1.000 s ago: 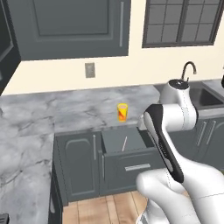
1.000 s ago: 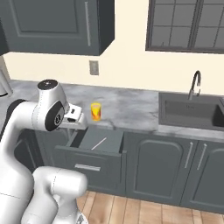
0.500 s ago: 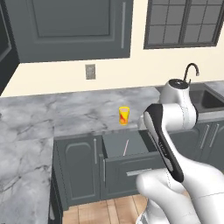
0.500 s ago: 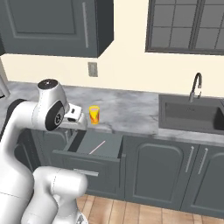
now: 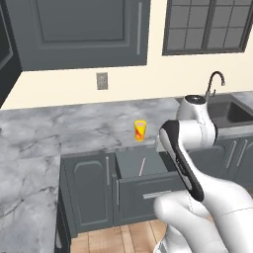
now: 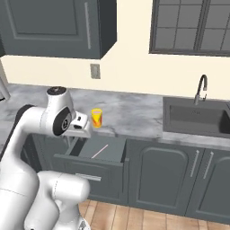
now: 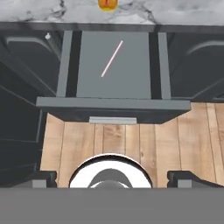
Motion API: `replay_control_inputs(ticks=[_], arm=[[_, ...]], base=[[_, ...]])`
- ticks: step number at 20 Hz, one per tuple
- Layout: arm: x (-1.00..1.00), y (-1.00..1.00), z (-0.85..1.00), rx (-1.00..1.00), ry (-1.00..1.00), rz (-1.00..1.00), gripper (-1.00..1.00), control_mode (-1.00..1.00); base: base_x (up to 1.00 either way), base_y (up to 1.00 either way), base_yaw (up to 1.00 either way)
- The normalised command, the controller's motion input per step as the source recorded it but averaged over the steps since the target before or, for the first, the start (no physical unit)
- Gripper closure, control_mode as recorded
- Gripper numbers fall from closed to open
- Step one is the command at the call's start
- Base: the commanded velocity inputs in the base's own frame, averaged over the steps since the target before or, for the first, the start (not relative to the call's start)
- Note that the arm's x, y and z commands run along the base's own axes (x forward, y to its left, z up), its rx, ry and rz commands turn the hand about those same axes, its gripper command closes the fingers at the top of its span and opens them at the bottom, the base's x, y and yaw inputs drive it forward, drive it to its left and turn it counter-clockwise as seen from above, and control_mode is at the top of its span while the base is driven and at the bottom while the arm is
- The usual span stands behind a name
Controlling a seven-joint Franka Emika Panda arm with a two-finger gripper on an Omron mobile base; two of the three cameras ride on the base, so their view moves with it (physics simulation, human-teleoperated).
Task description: Pick up the straw from the left drawer and put it inside the smoothie cup.
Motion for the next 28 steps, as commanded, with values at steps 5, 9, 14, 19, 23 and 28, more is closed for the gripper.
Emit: replay_control_inputs(ticks=[5,9,14,19,23,28], arm=[[0.44,-0.02,-0.57,0.0,0.21,0.0,-1.0,-1.0],[0.4,0.0,-0.57,0.0,0.19,0.0,-1.0,-1.0],[0.32,0.0,-0.47,0.0,0.14,0.0,-1.0,-1.0],[0.37,0.0,-0.39,0.0,0.06,0.0,-1.0,-1.0],[0.29,0.0,-0.34,0.0,0.0,0.0,-1.0,-1.0],[0.24,0.0,-0.33,0.01,0.0,0.0,-1.0,-1.0]], base=[[0.0,0.0,0.0],[0.0,0.0,0.0],[0.0,0.0,0.0],[0.0,0.0,0.0],[0.0,0.0,0.0],[0.0,0.0,0.0]])
